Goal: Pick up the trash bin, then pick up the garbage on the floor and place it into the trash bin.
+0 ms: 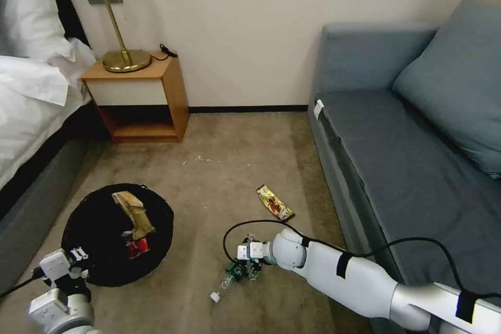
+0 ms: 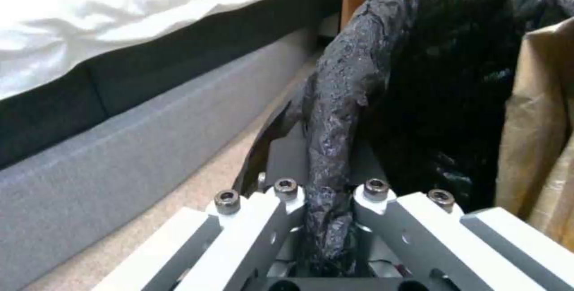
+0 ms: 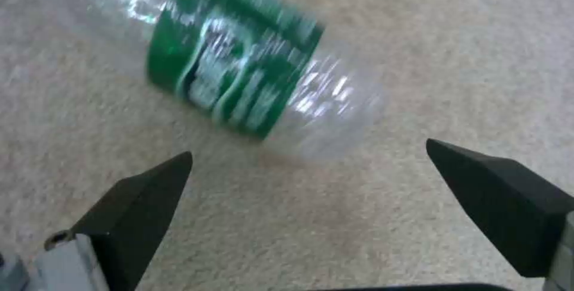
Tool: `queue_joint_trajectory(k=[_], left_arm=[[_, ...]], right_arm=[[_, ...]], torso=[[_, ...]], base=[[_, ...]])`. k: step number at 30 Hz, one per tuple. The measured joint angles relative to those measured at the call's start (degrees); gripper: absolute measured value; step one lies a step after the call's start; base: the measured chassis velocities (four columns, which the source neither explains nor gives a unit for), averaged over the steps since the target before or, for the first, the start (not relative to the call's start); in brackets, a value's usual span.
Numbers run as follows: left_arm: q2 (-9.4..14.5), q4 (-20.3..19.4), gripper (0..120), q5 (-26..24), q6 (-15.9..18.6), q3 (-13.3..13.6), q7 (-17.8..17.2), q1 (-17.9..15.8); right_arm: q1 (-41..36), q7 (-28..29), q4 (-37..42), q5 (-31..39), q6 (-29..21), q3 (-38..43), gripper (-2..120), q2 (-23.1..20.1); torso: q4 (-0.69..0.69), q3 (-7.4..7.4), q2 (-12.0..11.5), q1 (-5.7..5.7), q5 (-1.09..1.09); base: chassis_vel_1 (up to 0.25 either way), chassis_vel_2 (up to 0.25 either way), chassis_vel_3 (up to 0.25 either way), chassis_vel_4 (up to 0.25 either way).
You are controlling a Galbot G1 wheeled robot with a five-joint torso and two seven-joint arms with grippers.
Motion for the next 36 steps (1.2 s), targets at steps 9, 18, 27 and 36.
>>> queue_joint_trajectory(k=[9, 18, 27, 36], left_arm=[[0.01, 0.39, 4, 0.26, 0.0, 0.39, 0.0, -0.16], [0.04, 0.84, 4, 0.26, -0.01, 0.44, 0.02, -0.36], [0.05, 0.93, 4, 0.21, 0.0, 0.38, 0.05, -0.36], [0.05, 1.25, 4, 0.28, -0.27, 0.43, 0.08, -0.35]], right_arm=[[-2.35, -3.22, -1.17, -4.91, 5.66, 2.08, 82, 0.43], [-2.32, -4.9, -1.18, -4.66, 10.52, 2.98, 59, 1.3], [-1.85, -1.54, 2.65, 11.17, 0.37, 2.38, 85, -0.34], [-0.99, 28.05, 12.16, 56.5, -24.1, 0.35, 100, 0.32]], torso=[[0.0, 0.0, 0.0, 0.01, 0.0], [0.0, 0.0, 0.0, 0.0, 0.0], [0.0, 0.0, 0.0, 0.01, 0.01], [0.0, 0.0, 0.0, 0.01, 0.01]], base=[[0.0, 0.0, 0.0, 0.0], [0.0, 0.0, 0.0, 0.0], [0.0, 0.0, 0.0, 0.0], [0.0, 0.0, 0.0, 0.0]])
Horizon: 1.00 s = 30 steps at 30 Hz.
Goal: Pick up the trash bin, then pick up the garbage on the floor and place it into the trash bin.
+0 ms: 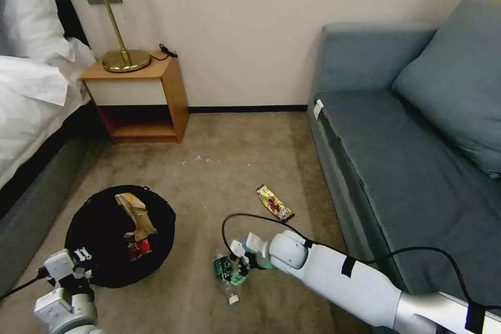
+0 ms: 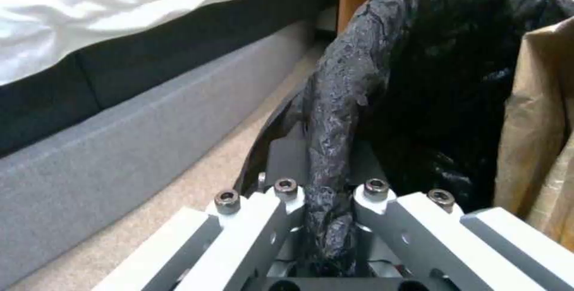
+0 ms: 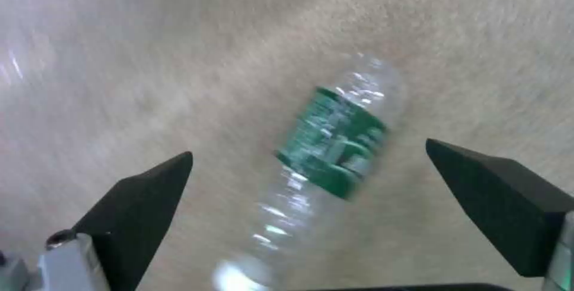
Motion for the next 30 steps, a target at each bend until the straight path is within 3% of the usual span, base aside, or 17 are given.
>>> queue_joint_trajectory(k=[3, 8, 14, 18, 30], left_arm=[[0.0, -0.06, 4, 0.01, -0.04, -0.18, 0.02, 0.13], [0.02, -0.25, 4, -0.03, -0.04, -0.53, 0.02, 0.28], [0.02, -0.25, 4, 0.06, -0.05, -0.3, 0.03, 0.17], [0.01, -0.21, 4, 0.25, -0.05, -0.08, 0.03, -0.13], [-0.01, 0.1, 4, 0.43, -0.05, 0.12, 0.09, -0.2]], right_arm=[[-0.69, 11.82, 0.34, 7.95, -1.3, -2.03, 100, 2.85], [-1.68, 18.14, -2.16, 9.69, -1.2, -2.91, 100, 5.65], [-2.45, 18.11, -5.06, 6.8, -0.93, -2.6, 100, 6.59], [-3.39, 16.59, -7.29, 3.34, -0.34, -2.12, 93, 6.82], [-4.99, 10.65, -8.74, -3.34, -0.42, -0.4, 47, 6.6]], torso=[[0.0, 0.0, 0.0, 0.0, 0.0], [0.01, 0.0, 0.0, 0.0, 0.0], [0.0, 0.0, 0.0, 0.0, -0.01], [0.0, 0.0, 0.0, 0.0, -0.01], [0.0, 0.0, 0.0, 0.0, 0.0]], base=[[0.0, 0.0, 0.0, 0.0], [0.0, 0.0, 0.0, 0.0], [0.0, 0.0, 0.0, 0.0], [0.0, 0.0, 0.0, 0.0], [0.0, 0.0, 0.0, 0.0]])
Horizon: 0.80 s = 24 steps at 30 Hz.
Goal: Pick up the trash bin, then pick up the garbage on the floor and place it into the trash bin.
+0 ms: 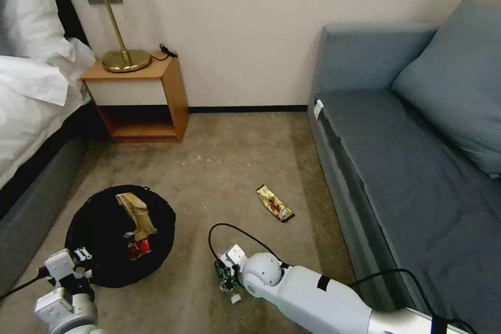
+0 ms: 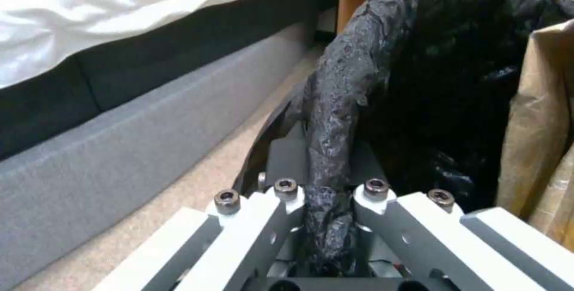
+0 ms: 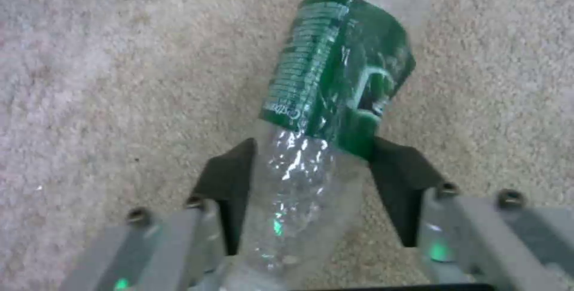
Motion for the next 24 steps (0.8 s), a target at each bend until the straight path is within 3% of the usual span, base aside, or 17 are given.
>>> queue_joint_trajectory(k=[4, 9, 14, 20, 22, 24], left_arm=[[0.0, 0.0, 4, 0.02, 0.0, 0.07, 0.01, -0.03], [0.01, 0.01, 4, 0.03, 0.0, 0.12, 0.01, -0.04], [0.17, 0.54, 4, -0.03, 0.0, 0.11, 0.03, 0.0], [0.01, 0.98, 4, 0.04, -0.14, 1.04, 0.29, 0.06], [0.01, 0.98, 4, 0.07, -0.18, 1.1, 0.37, 0.12], [0.02, 0.97, 4, -0.03, -0.18, 1.12, 0.47, 0.14]], right_arm=[[-0.15, -0.96, 0.61, -1.1, -0.02, 0.68, 33, -0.84], [-0.14, -1.48, 3.11, -1.32, 0.4, 2.76, 25, -2.27], [2.27, -3.42, 8.46, -0.39, 4.12, 7.8, 19, -3.61], [6.22, -6.0, 12.63, 3.91, 14.76, 10.74, 19, -2.29], [6.57, -10.47, 13.47, 4.96, 21.43, 9.84, 19, -1.61], [6.57, -12.54, 13.62, 5.33, 23.48, 9.3, 19, -1.4]], torso=[[0.0, 0.0, 0.0, 0.0, 0.0], [0.0, 0.0, 0.0, 0.0, 0.0], [0.0, 0.0, 0.0, 0.0, 0.0], [0.0, 0.0, 0.0, 0.0, 0.0], [0.0, 0.0, 0.0, 0.0, 0.0], [0.0, 0.0, 0.0, 0.0, 0.0]], base=[[0.0, 0.0, 0.0, 0.0], [0.0, 0.0, 0.0, 0.0], [0.0, 0.0, 0.0, 0.0], [0.0, 0.0, 0.0, 0.0], [0.0, 0.0, 0.0, 0.0], [0.0, 0.0, 0.0, 0.0]])
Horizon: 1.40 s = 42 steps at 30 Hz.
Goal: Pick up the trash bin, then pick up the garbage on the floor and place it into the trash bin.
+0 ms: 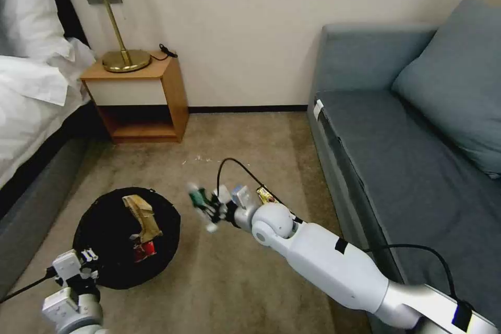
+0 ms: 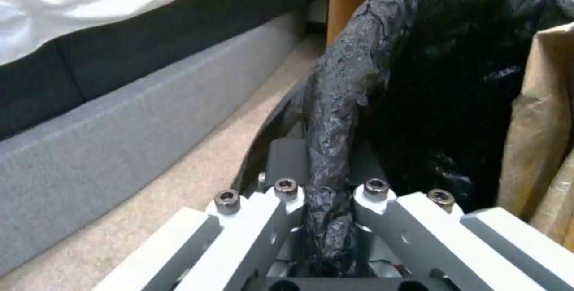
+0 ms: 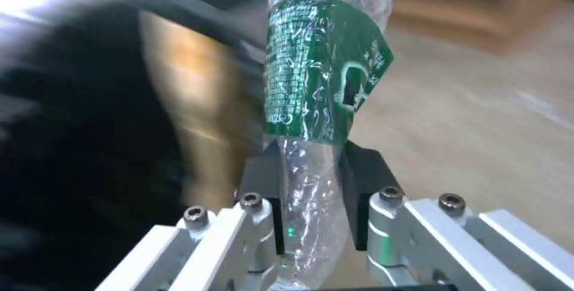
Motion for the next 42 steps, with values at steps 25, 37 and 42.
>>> queue_joint_trajectory(k=[25, 37, 42], left_arm=[[0.0, -2.01, 4, -2.01, 0.42, 0.77, 2.57, 1.02], [0.0, -2.07, 4, -2.09, 0.49, 0.61, 2.91, 0.97], [0.08, -2.15, 4, -2.28, 0.58, 0.3, 2.93, 0.98]], right_arm=[[-0.77, -4.97, -5.39, -4.79, 12.87, -7.98, 44, 7.61], [-1.21, -5.91, -5.0, -5.53, 13.85, -7.22, 88, 6.23], [-1.52, -6.3, -3.24, -5.68, 16.03, -5.41, 99, 5.25]], torso=[[0.0, 0.0, 0.0, 0.0, -0.01], [0.0, 0.0, 0.0, 0.0, 0.0], [0.0, 0.0, 0.0, 0.0, 0.0]], base=[[0.0, 0.0, 0.0, 0.0], [0.0, 0.0, 0.0, 0.0], [0.0, 0.0, 0.0, 0.0]])
